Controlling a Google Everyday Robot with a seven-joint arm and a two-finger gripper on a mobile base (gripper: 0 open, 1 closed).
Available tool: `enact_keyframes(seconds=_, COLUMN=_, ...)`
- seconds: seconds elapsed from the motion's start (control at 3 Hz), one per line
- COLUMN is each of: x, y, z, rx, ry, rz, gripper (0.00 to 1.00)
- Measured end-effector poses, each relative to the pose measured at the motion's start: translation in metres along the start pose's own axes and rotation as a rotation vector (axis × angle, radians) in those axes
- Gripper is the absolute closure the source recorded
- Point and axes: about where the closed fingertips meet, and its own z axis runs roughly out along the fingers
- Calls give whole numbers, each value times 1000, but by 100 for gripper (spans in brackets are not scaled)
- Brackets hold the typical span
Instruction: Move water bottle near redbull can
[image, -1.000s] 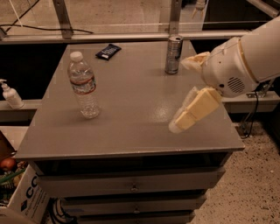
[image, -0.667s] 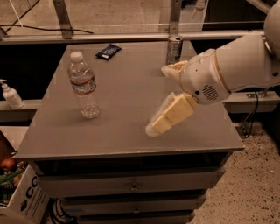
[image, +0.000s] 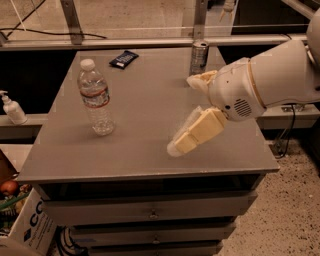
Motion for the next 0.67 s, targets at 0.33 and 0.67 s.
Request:
enact_keyframes(seconds=0.33, x=-1, y=6, z=19, rx=7, ry=-71, rz=38, gripper=0)
enact_keyframes(seconds=0.67, x=-9, y=7, z=57, rx=22, ry=-193, rz=84, gripper=0)
